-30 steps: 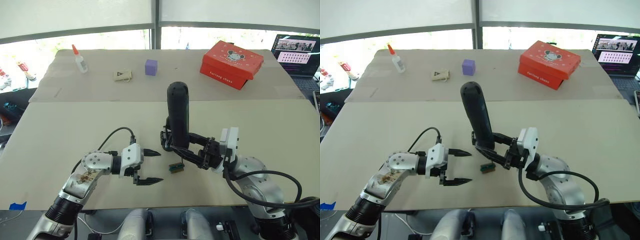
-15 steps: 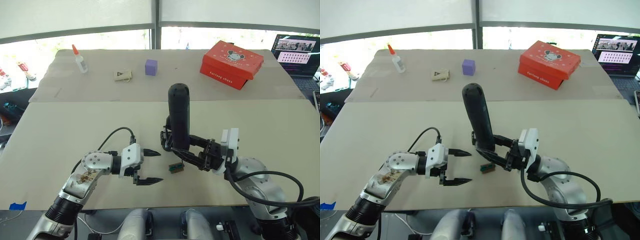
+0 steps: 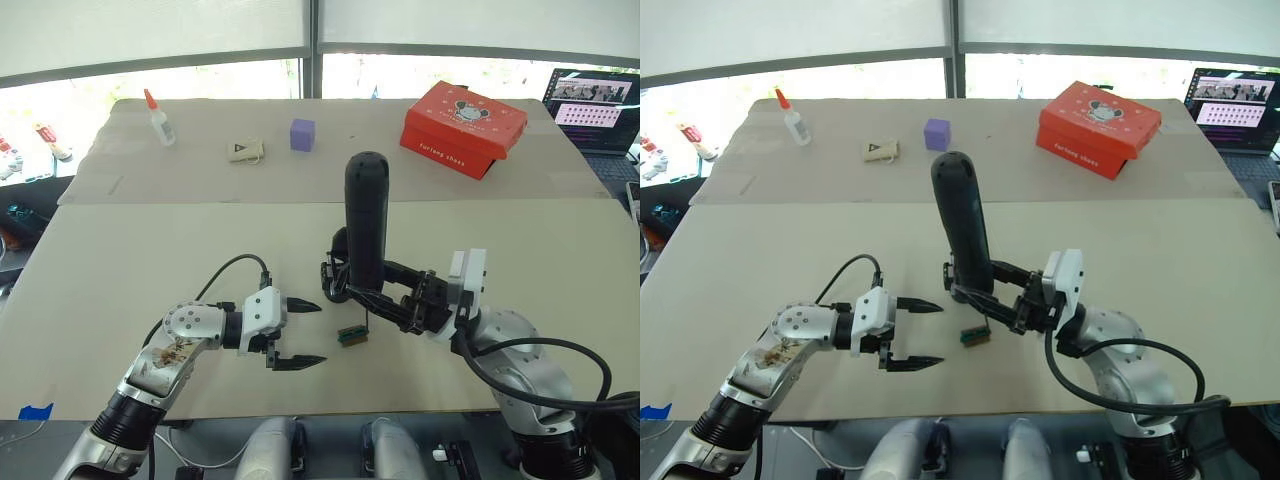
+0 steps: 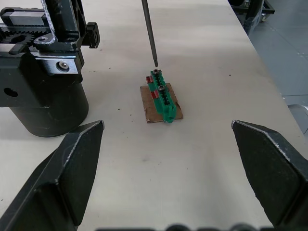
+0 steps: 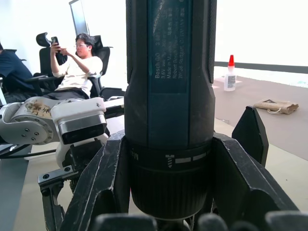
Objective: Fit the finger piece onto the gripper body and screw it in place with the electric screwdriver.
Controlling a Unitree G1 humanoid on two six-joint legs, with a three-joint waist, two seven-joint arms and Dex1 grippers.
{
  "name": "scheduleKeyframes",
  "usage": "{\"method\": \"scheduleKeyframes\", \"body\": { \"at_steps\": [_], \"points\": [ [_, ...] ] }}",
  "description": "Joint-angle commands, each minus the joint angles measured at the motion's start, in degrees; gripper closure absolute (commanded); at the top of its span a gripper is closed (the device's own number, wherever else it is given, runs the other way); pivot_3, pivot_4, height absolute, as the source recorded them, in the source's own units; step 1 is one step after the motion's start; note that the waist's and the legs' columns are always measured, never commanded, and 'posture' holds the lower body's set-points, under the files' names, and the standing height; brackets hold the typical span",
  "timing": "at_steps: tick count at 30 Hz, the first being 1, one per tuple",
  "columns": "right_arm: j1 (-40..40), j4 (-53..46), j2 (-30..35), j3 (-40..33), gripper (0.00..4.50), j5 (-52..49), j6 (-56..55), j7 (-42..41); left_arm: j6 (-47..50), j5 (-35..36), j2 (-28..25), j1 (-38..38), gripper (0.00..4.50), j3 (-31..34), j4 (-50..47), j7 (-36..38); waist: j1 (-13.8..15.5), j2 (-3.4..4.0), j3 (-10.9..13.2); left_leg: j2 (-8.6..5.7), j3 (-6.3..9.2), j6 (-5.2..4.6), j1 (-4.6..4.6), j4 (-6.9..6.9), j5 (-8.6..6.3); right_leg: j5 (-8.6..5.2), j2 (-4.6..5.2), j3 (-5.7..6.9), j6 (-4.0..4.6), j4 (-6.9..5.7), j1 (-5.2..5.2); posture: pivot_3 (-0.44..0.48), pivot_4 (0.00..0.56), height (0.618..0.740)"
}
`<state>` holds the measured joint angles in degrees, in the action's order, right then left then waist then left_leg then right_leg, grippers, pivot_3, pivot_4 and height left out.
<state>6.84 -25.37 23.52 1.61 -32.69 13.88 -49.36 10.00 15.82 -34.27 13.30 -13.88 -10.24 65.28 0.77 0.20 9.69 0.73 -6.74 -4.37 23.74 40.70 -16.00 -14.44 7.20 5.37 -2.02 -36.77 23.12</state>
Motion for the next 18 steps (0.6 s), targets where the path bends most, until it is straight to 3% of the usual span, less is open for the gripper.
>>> {"method": "scheduleKeyframes", "body": {
  "at_steps": [1,18],
  "points": [
    [0.7,-2.9,-0.6,-0.5,2.61,-0.8,-2.1,0.4,-1.1,0.0,-0.1,0.3,0.0,0.6,-0.6,-0.1,0.0,0.0,0.0,0.0,0.0,0.0,0.0,0.0,0.0,0.0,0.0,0.0,0.0,0.0,0.0,0.0,0.15,0.74],
    [0.6,-2.1,-0.9,0.0,2.61,0.3,-2.4,0.4,-1.0,0.1,-0.3,0.5,0.0,0.8,-0.7,0.0,0.0,0.0,0.0,0.0,0.0,0.0,0.0,0.0,0.0,0.0,0.0,0.0,0.0,0.0,0.0,0.0,0.15,0.74]
  ]
}}
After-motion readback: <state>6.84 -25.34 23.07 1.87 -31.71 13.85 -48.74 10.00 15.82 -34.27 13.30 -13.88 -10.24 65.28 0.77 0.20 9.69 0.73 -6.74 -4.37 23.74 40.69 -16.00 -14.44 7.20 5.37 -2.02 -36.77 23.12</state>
